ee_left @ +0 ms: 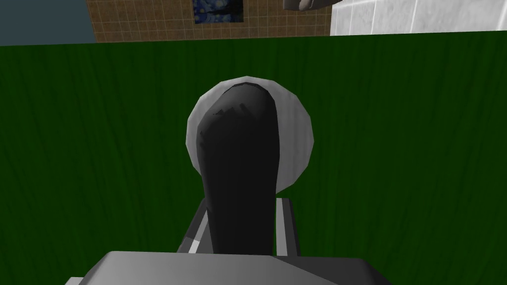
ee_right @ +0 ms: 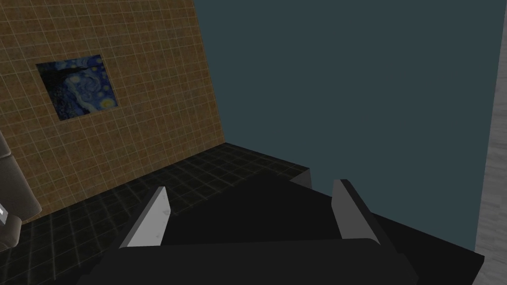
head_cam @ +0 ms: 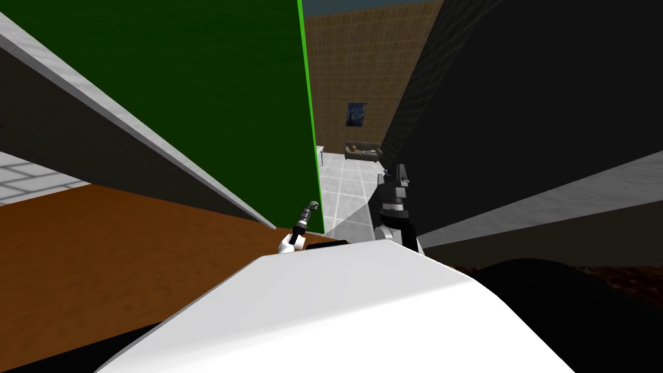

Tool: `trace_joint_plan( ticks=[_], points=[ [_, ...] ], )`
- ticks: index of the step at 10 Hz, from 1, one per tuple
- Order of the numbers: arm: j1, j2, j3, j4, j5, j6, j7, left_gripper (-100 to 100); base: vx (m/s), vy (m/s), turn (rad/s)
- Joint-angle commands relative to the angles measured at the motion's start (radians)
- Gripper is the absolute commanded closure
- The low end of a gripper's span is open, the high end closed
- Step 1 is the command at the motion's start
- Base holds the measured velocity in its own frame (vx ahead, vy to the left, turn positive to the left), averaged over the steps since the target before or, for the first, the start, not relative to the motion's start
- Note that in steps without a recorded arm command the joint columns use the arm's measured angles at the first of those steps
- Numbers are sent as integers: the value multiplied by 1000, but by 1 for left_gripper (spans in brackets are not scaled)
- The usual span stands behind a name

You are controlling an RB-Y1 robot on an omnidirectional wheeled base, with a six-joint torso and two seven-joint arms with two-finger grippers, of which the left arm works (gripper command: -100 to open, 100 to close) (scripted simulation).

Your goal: Push the door open

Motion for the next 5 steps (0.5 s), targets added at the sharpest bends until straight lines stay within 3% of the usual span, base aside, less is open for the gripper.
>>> trace_joint_plan(
  ticks=[1, 5],
  points=[
    [-1, 0, 0, -2, 0, -2, -1, 100, 0, 0, 0],
    [0, 26, 31, -2, 26, 8, -17, 100, 144, -75, 31]
  ],
)
